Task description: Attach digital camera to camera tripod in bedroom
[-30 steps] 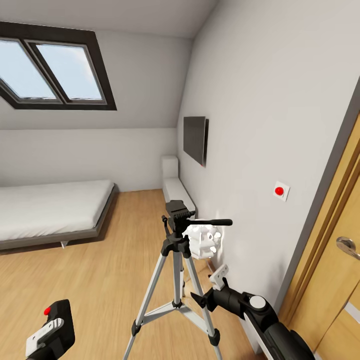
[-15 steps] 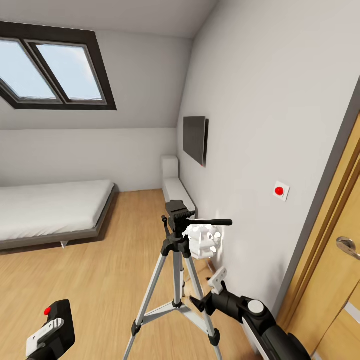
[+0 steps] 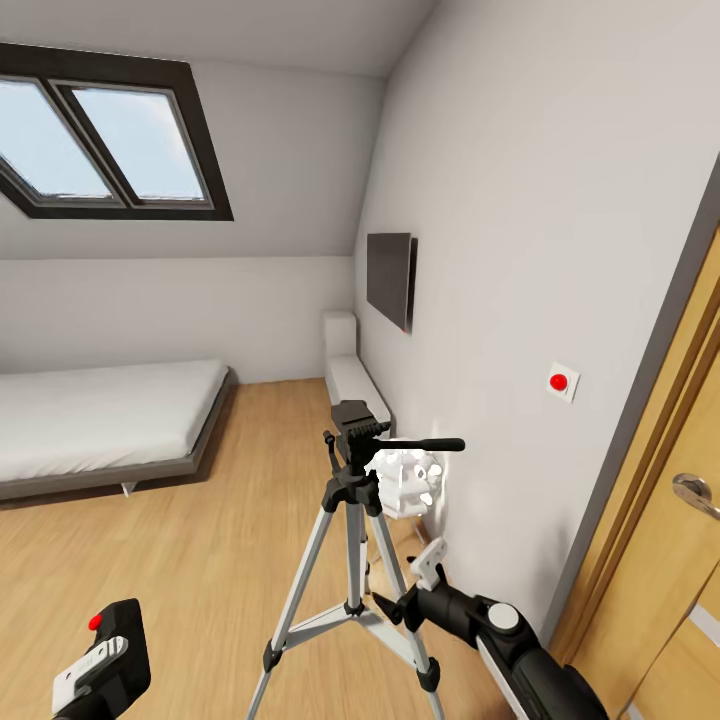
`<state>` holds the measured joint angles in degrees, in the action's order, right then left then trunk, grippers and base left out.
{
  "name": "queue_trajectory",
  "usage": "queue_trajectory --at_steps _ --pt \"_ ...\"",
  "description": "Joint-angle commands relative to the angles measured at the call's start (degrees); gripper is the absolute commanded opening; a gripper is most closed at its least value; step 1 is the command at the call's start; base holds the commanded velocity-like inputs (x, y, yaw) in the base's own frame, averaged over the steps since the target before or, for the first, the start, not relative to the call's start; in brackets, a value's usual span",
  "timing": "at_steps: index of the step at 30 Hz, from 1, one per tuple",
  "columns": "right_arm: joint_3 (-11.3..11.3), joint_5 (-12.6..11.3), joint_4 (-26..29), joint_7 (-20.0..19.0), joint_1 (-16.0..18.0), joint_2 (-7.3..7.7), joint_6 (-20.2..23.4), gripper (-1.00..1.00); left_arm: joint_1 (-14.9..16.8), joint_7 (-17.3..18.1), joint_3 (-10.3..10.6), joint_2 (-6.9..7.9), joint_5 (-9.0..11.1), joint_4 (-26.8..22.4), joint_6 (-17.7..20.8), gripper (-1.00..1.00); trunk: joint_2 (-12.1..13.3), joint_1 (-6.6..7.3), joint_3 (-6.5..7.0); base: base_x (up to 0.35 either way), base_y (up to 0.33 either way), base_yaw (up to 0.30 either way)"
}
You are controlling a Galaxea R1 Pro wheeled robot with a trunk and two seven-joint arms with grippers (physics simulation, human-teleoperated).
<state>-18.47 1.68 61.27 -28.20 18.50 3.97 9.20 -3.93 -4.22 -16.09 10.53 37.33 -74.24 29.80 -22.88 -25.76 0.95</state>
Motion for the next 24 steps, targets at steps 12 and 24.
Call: queue_trajectory --at_steps 12,24 --pt "0.3 -0.1 -4.9 0.0 4.1 -0.01 -3.0 1.00 0.0 -0.4 1.9 -0.32 0.5 0.0 0.0 -1.00 0.0 -0.02 -0.01 0.000 0.000 0.000" --pt "-0.1 0.1 -6.9 -0.1 4.6 -0.03 -3.9 1.00 0.4 0.1 3.0 -0.01 0.5 -0.8 0.5 -1.00 0.0 -0.02 -0.01 0.000 0.000 0.000"
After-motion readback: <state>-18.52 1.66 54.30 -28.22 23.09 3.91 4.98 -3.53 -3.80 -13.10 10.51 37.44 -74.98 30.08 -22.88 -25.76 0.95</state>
